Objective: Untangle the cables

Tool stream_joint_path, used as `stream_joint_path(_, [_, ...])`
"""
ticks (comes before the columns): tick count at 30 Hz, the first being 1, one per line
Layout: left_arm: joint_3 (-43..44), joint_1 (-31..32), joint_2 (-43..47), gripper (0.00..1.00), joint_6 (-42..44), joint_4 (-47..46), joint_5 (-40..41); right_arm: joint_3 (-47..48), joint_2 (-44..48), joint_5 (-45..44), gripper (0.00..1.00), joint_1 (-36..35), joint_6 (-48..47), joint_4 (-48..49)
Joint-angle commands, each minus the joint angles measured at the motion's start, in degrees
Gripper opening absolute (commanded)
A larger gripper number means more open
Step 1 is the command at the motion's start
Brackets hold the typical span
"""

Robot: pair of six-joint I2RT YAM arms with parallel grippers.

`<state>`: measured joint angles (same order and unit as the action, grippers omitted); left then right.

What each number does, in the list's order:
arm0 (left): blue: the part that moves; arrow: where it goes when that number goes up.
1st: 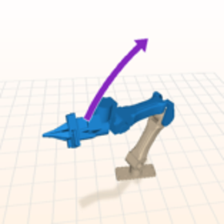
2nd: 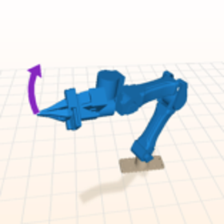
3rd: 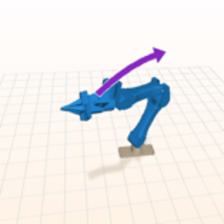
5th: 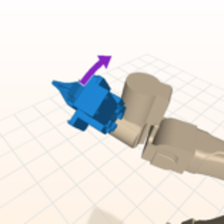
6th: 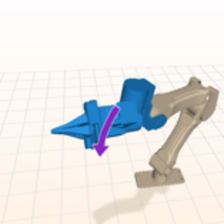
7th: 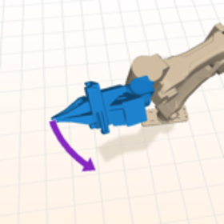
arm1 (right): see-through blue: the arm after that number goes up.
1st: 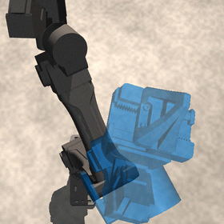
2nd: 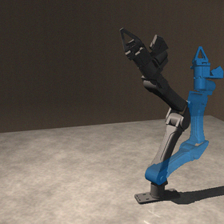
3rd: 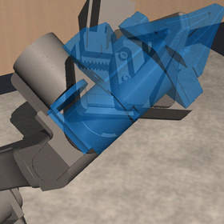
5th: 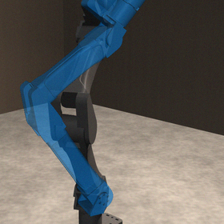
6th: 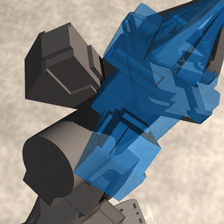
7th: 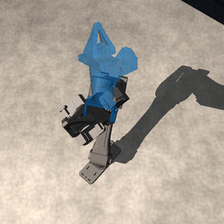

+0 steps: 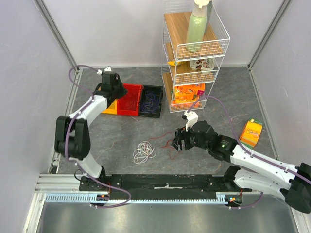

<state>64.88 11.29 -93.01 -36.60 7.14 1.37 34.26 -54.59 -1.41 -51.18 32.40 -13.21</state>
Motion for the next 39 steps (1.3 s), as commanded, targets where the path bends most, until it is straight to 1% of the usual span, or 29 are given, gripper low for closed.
stream_joint_path(1, [10.5, -0.8, -10.3, 0.02, 5.7, 5.1, -2.6, -0.1, 1.9, -1.4, 0.77, -0.2, -0.1, -0.2])
stream_joint_path(2, [13.2, -0.7, -12.9, 0.02, 6.0, 6.4, -2.9, -0.1, 2.0, -1.6, 0.77, -0.2, -0.2, -0.2])
stream_joint_path(4, [15.4, -0.7, -16.5, 0.02, 6.1, 8.8, -3.5, -0.1, 2.2, -1.8, 0.78, -0.2, -0.2, -0.2])
stream_joint_path(7, [15.7, 0.0, -19.3, 0.02, 6.9, 9.0, -2.3, 0.3, 1.8, -1.7, 0.78, -0.2, -0.3, -0.2])
stream_joint_path(9, [15.8, 0.2, -20.3, 0.02, 7.2, 9.9, -1.6, 0.5, 1.4, -1.5, 0.78, -0.2, -0.5, -0.3])
stream_joint_path(11, [16.2, 0.3, -21.1, 0.02, 6.9, 11.6, 1.1, 0.5, 1.2, -1.5, 0.78, -0.2, -0.6, -0.2])
stream_joint_path(14, [16.3, 0.2, -20.6, 0.02, 6.5, 12.7, 2.1, 0.5, 1.0, -1.5, 0.78, -0.2, -0.7, -0.2])
stream_joint_path(16, [18.1, 0.2, -19.5, 0.06, 6.1, 15.2, 2.6, 0.5, 1.1, -1.4, 0.78, -0.2, -0.7, -0.3])
stream_joint_path(17, [18.6, 0.3, -18.3, 0.11, 5.8, 16.0, 2.6, 0.6, 1.1, -1.3, 0.78, -0.2, -0.7, -0.3])
stream_joint_path(18, [18.6, 0.4, -16.5, 0.19, 5.8, 16.1, 2.2, 0.5, 1.1, -1.2, 0.78, -0.2, -0.6, -0.2])
stream_joint_path(20, [18.0, 0.5, -12.9, 0.31, 6.0, 16.2, 1.6, 0.4, 1.3, -1.3, 0.78, -0.2, -0.6, -0.3])
stream_joint_path(24, [14.6, 0.6, -5.0, 0.58, 6.4, 16.6, 0.7, 0.4, 0.5, -1.5, 0.78, -0.2, -0.6, -0.2])
stream_joint_path(26, [12.3, 0.6, -1.1, 0.67, 6.6, 16.8, 0.0, 0.5, -0.3, -1.1, 0.78, -0.2, -0.7, -0.1])
stream_joint_path(28, [9.1, 0.5, 3.5, 0.69, 6.7, 16.8, -1.1, 0.5, -1.5, -0.9, 0.78, -0.2, -0.8, 0.5])
stream_joint_path(30, [4.9, 0.6, 8.5, 0.71, 7.0, 15.9, -5.6, 0.5, -3.1, 0.2, 0.79, -0.2, -1.7, 0.9])
stream_joint_path(32, [-0.5, 0.6, 14.6, 0.76, 7.6, 14.7, -10.5, 0.7, -5.4, 1.2, 0.79, -0.2, -3.1, 1.3])
stream_joint_path(33, [-3.6, 0.7, 17.0, 0.76, 8.1, 14.2, -14.8, 0.6, -6.4, 1.2, 0.80, -0.5, -3.8, 1.9])
stream_joint_path(36, [-11.9, 2.5, 22.2, 0.68, 10.1, 13.7, -23.7, 0.7, -9.6, 1.2, 0.81, -0.9, -5.6, 3.8])
stream_joint_path(37, [-14.8, 3.8, 23.5, 0.67, 10.8, 14.1, -25.3, 1.2, -11.2, 1.2, 0.81, -1.1, -6.2, 4.1])
stream_joint_path(39, [-19.9, 8.6, 26.8, 0.68, 10.8, 14.6, -24.8, 3.2, -14.6, 1.2, 0.81, -2.2, -7.6, 3.5])
